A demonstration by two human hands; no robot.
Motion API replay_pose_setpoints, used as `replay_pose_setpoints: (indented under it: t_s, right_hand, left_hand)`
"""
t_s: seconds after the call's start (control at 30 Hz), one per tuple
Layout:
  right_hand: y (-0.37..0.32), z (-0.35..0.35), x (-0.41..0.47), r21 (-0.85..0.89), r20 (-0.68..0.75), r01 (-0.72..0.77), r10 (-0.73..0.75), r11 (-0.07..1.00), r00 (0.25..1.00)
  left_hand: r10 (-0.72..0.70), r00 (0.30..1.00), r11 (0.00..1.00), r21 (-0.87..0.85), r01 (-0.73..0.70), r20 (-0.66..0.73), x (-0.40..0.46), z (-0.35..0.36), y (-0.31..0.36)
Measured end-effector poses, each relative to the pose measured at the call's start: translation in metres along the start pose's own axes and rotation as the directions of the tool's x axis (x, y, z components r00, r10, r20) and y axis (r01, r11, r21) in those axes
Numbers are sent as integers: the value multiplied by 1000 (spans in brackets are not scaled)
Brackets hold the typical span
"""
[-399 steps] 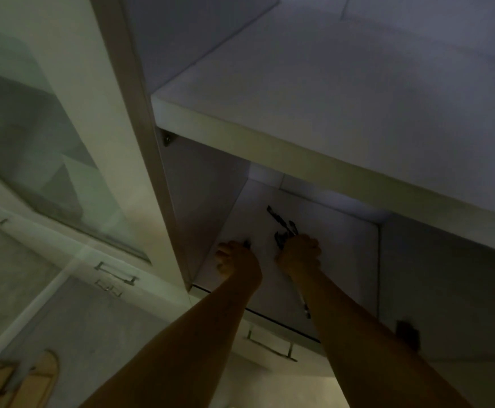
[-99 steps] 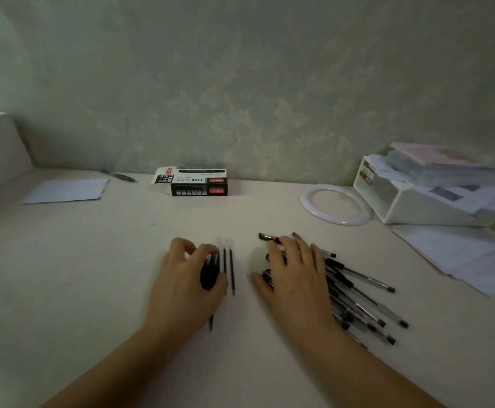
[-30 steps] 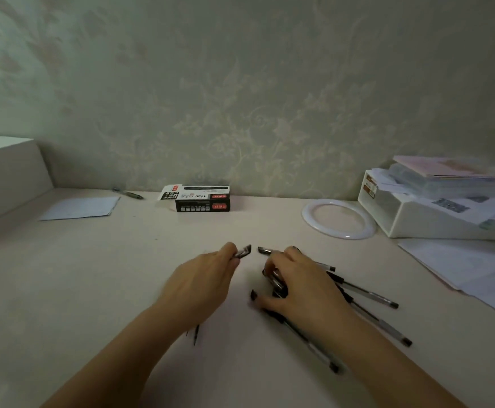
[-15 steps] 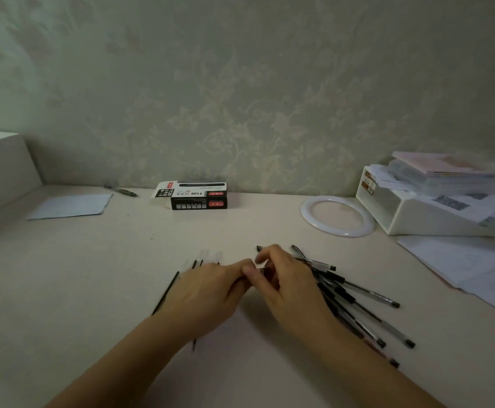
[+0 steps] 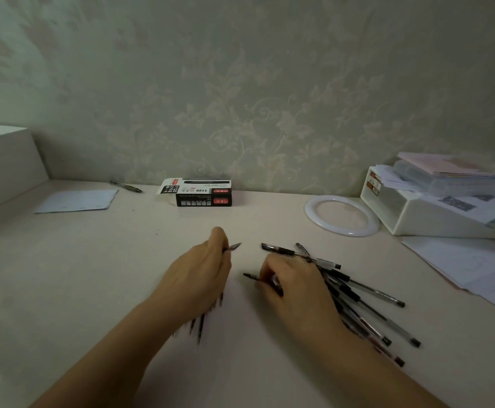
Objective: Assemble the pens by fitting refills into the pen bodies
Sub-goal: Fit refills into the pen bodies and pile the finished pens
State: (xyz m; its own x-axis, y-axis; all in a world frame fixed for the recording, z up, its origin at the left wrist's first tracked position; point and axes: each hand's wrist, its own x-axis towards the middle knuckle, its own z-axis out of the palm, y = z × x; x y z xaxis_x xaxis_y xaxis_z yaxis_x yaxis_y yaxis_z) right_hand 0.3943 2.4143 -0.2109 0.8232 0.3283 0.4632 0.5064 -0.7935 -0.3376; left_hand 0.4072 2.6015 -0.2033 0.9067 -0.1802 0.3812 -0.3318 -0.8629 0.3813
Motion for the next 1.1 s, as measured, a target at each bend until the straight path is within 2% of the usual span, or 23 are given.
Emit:
replay_pose_setpoints:
  t_s: [0.1,0.23,0.3,0.37,0.47,0.57,0.67,0.8,0.93,1.1]
  right_hand:
    - [-2,2,0,-131,80,38,-28,991,996]
    - [2,1,2,-131,102,35,-22,991,995]
    - [4,3,2,-102,68,44,-37,994,997]
    - [7,4,2,-42,-31,34,-35,999,999]
    - [10,3,4,88,-128,-35,46,996,991]
    - [13,2,6,178,-46,-105,115,978,992]
    - [16,0,6,145,6,-46,45,988,999]
    - [20,-3,8,176,-19,3,0,984,1000]
    - [23,-10,9,265,-3,41,-41,963,999]
    - [24,-12,9,290,-7,11,-10,957,1000]
  left_hand:
    - [48,998,997,55,-51,49,-1,3,4]
    - [60,997,996,58,-64,55,1,0,9]
    - [56,996,997,50,-59,66,0,-1,12]
    - [76,994,996,37,-79,78,0,-1,16]
    - [122,990,993,-5,-122,74,-2,-2,18]
    - [176,983,984,-45,-174,48,-3,-1,19]
    - [215,976,974,-74,-212,31,-4,0,20]
    - [238,971,970,-49,-237,35,-4,-1,21]
    - [206,971,978,-67,-199,118,-2,-3,21]
    - [182,970,983,-43,-177,160,-1,3,19]
